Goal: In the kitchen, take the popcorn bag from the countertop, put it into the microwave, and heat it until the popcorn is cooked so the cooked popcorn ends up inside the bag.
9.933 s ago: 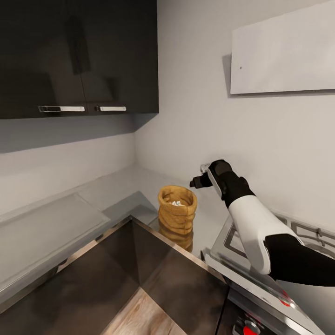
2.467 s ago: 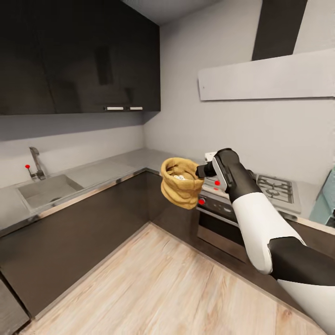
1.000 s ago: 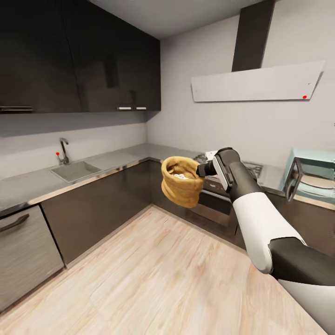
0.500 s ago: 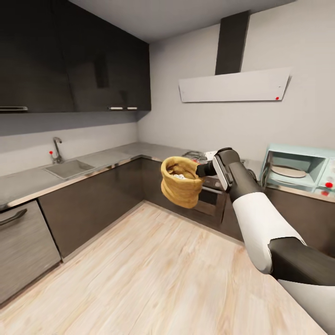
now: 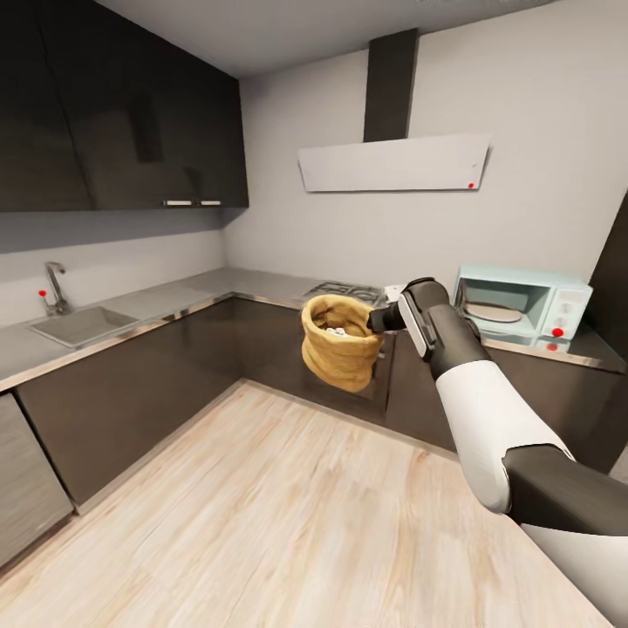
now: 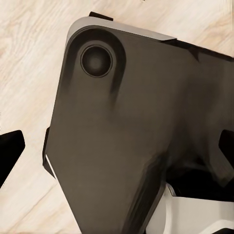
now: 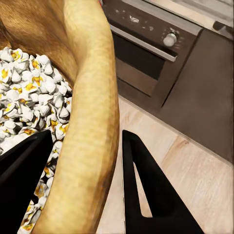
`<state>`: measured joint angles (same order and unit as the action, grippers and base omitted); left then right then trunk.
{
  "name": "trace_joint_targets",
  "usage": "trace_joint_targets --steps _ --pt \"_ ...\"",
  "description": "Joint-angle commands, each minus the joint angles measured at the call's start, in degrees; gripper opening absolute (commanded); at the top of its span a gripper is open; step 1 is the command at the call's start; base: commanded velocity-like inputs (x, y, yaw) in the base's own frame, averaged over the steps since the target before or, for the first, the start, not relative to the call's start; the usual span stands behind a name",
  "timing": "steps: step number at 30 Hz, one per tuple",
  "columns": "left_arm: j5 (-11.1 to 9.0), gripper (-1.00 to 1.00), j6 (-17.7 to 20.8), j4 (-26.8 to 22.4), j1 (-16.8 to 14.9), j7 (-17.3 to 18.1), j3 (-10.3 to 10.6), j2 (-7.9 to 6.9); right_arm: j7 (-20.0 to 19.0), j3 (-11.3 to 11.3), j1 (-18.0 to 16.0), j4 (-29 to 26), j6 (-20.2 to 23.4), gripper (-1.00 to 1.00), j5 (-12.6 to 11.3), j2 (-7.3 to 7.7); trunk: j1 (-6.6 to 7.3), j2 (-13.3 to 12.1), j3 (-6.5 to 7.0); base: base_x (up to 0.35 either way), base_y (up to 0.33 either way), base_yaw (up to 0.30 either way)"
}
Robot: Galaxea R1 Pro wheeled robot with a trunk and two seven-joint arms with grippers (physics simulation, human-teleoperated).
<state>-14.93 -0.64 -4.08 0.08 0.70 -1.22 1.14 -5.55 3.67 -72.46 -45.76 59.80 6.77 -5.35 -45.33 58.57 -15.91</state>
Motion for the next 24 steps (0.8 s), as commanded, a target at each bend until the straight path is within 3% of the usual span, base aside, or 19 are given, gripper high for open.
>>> trace_joint_targets --steps 1,6,10,24 --pt "-0.3 1.0 -0.1 -0.1 0.0 0.1 -0.1 0.01 -0.6 0.0 0.0 0.0 0.2 -1.0 0.6 -0.01 0.0 0.0 -0.07 0.0 0.0 -0.241" --pt "-0.3 1.0 -0.1 -0.1 0.0 0.1 -0.1 0.01 -0.6 0.0 0.0 0.0 0.2 -1.0 0.7 -0.01 0.0 0.0 -0.07 0.0 0.0 -0.238" --pt "-0.3 1.0 -0.1 -0.1 0.0 0.1 -0.2 0.07 -0.6 0.0 0.0 0.0 0.2 -1.0 0.6 -0.01 0.0 0.0 -0.07 -0.046 0.0 -0.031" --pt "-0.3 1.0 -0.1 -0.1 0.0 0.0 -0.3 0.09 -0.6 -0.2 0.0 0.0 0.2 -1.0 0.7 1.3 0.0 0.0 -0.07 -0.319 0.0 -0.001"
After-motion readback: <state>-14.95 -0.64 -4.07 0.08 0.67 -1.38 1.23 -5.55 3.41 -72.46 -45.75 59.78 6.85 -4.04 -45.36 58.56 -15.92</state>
